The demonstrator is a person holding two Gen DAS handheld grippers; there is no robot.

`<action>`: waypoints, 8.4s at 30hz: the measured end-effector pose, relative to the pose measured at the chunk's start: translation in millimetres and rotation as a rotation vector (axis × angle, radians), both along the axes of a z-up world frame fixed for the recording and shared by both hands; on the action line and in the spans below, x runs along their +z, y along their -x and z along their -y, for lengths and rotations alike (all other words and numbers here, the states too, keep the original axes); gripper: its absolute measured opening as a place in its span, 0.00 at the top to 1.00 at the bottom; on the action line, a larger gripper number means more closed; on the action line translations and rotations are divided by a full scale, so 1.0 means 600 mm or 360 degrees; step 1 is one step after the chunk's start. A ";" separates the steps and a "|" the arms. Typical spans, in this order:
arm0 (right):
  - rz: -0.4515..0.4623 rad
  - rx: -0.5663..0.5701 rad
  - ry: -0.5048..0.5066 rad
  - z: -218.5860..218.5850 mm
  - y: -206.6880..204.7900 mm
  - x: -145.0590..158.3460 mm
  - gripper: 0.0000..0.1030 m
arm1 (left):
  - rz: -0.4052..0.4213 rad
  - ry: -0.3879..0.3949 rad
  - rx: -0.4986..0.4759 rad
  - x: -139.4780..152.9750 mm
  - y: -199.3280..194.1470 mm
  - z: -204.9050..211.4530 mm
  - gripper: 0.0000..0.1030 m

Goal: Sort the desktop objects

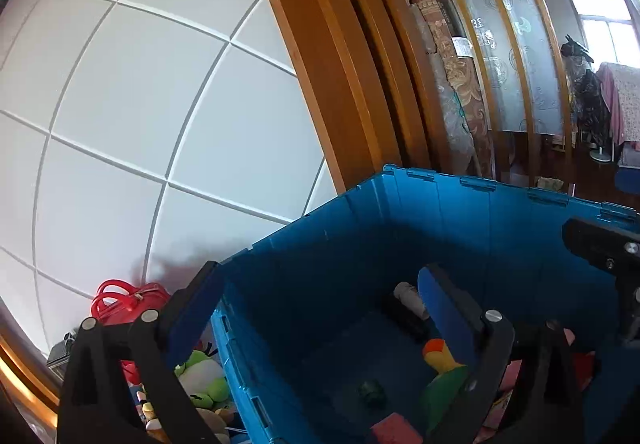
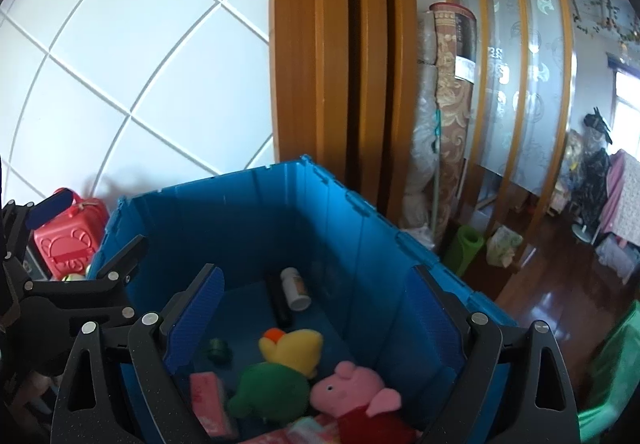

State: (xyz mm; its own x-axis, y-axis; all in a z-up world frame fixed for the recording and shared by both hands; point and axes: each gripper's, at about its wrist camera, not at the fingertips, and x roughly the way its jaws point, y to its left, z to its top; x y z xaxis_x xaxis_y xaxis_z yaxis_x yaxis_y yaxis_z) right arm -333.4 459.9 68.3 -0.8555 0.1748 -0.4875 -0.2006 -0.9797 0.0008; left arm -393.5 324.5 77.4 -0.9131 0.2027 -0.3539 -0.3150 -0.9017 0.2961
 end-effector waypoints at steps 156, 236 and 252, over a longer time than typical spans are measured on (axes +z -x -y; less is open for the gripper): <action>0.0334 0.1346 -0.0005 0.901 -0.070 -0.224 0.45 | 0.0447 -0.0254 0.0570 -0.288 -0.211 0.898 0.47; -0.0207 0.0159 0.0055 0.097 -0.161 0.017 0.01 | 0.0039 -0.0153 0.0072 -0.050 -0.180 0.156 0.16; -0.0199 0.0408 -0.0017 0.249 -0.184 0.015 0.01 | 0.0036 -0.0223 0.0368 -0.079 -0.236 0.354 0.16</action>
